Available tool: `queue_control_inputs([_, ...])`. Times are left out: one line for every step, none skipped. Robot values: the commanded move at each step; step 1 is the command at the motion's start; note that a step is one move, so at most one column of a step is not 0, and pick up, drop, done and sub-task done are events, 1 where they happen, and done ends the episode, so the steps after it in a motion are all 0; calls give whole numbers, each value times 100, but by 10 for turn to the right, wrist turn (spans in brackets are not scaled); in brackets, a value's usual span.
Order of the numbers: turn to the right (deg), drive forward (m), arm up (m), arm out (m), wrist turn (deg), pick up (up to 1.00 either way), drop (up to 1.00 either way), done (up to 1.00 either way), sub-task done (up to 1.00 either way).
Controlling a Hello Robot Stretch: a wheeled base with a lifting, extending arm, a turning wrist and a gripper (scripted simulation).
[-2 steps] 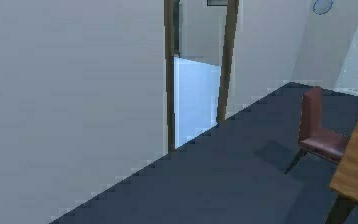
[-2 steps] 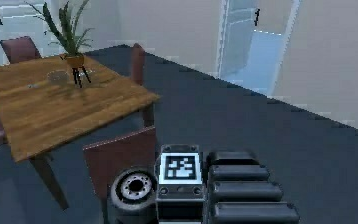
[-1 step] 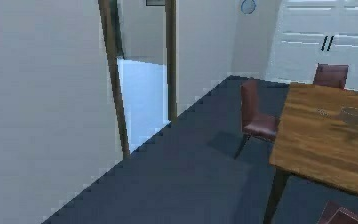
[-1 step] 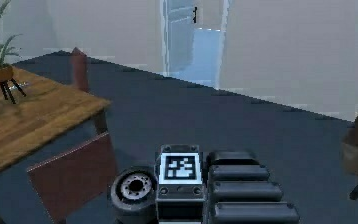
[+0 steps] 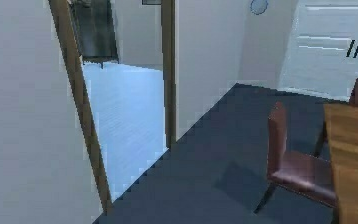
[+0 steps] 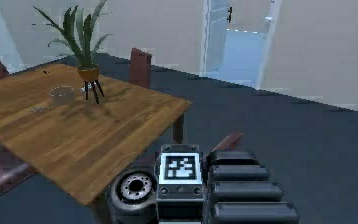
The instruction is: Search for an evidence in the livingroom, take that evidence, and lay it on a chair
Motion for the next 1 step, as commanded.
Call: queue_control_inputs([-60,0,0,0,0,0,0,0,0])
